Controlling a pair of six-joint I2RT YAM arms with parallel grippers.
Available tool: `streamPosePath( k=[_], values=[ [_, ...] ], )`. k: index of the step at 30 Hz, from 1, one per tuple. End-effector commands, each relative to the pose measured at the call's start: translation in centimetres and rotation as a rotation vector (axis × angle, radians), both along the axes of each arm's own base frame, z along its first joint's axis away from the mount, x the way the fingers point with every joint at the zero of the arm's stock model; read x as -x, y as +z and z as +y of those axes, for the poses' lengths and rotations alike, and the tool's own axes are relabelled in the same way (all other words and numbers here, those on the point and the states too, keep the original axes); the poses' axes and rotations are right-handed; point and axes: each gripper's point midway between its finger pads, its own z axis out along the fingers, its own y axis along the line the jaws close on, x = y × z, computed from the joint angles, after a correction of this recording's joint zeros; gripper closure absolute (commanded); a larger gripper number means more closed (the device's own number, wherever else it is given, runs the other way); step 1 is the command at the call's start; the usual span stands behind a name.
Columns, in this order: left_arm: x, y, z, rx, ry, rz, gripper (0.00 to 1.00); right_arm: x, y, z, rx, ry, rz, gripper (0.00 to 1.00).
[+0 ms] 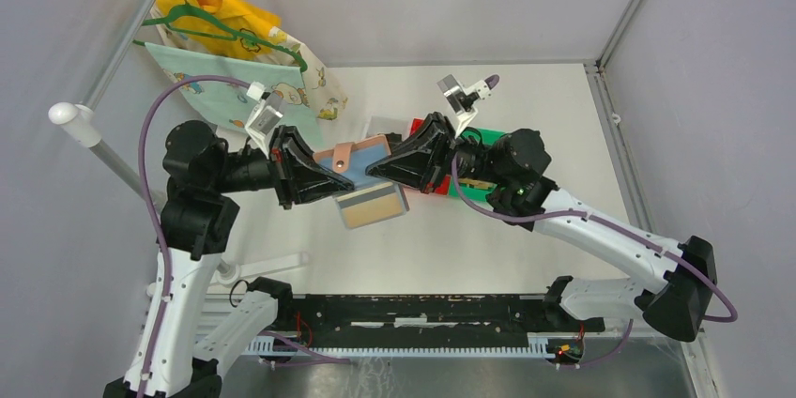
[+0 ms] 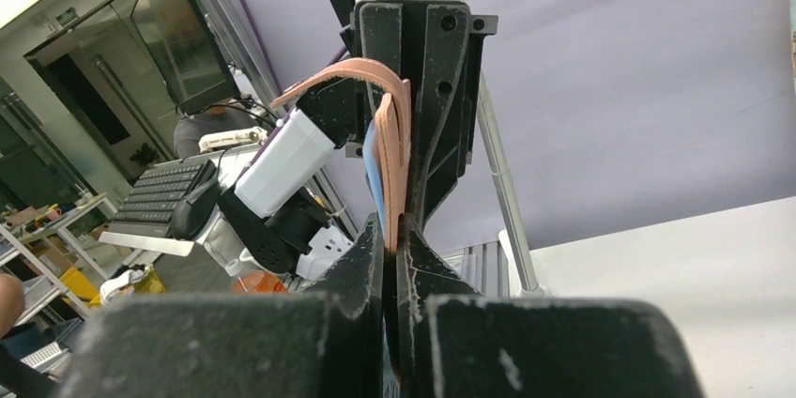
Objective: Take the credit cards out of the card holder
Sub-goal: Remove the credit card from the card holder.
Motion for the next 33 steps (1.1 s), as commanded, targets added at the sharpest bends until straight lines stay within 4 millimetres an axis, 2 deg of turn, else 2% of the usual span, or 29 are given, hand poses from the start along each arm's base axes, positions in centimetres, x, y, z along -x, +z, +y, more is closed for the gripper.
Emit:
streamPosePath(
  k=[1,3,5,6,8,12,14,15,18,23,25,31,33],
  values=[
    [1.2,2.8,0.0,0.051,-0.023,-0.043,0.81,1.3,1.4,-0.9,-0.055,0.020,-0.041,0.99],
    [1.3,2.9,0.0,0.055,-0.024,-0.040,0.76,1.2,1.5,-1.0,-0.058,0.018,-0.044,0.99],
    [1.3,2.9,0.0,0.062,-0.025,-0.040,0.65,1.3,1.5,-1.0,-0.058,0.019,-0.043,1.00],
    [1.3,3.0,0.0,0.064,-0.028,-0.043,0.63,1.3,1.5,-1.0,-0.059,0.019,-0.045,1.00],
    [1.4,2.9,0.0,0.062,-0.037,-0.042,0.67,1.4,1.6,-1.1,-0.062,0.022,-0.044,1.00],
    [1.0,2.4,0.0,0.058,-0.023,-0.034,0.82,1.5,1.5,-1.2,-0.065,0.024,-0.041,1.00],
    [0.7,2.1,0.0,0.048,-0.009,-0.040,0.84,1.4,1.5,-1.2,-0.066,0.020,-0.040,1.00],
    [0.5,1.8,0.0,0.042,0.003,-0.037,0.82,1.4,1.6,-1.2,-0.067,0.020,-0.039,1.00],
    [0.3,1.2,0.0,0.032,0.014,-0.026,0.67,1.5,1.9,-1.3,-0.073,0.020,-0.041,1.00],
    [0.5,0.6,0.0,0.032,0.011,0.010,0.62,1.3,1.9,-1.2,-0.073,0.016,-0.028,1.00],
    [0.5,0.5,0.0,0.031,0.009,0.013,0.65,1.3,1.8,-1.1,-0.073,0.022,-0.017,1.00],
    [0.6,1.4,-0.1,0.039,-0.029,0.016,0.93,1.4,1.5,-0.9,-0.068,0.039,0.023,0.99],
    [0.5,1.5,-0.2,0.036,-0.035,0.010,0.98,1.4,1.6,-1.2,-0.072,0.029,0.024,0.94]
  ],
)
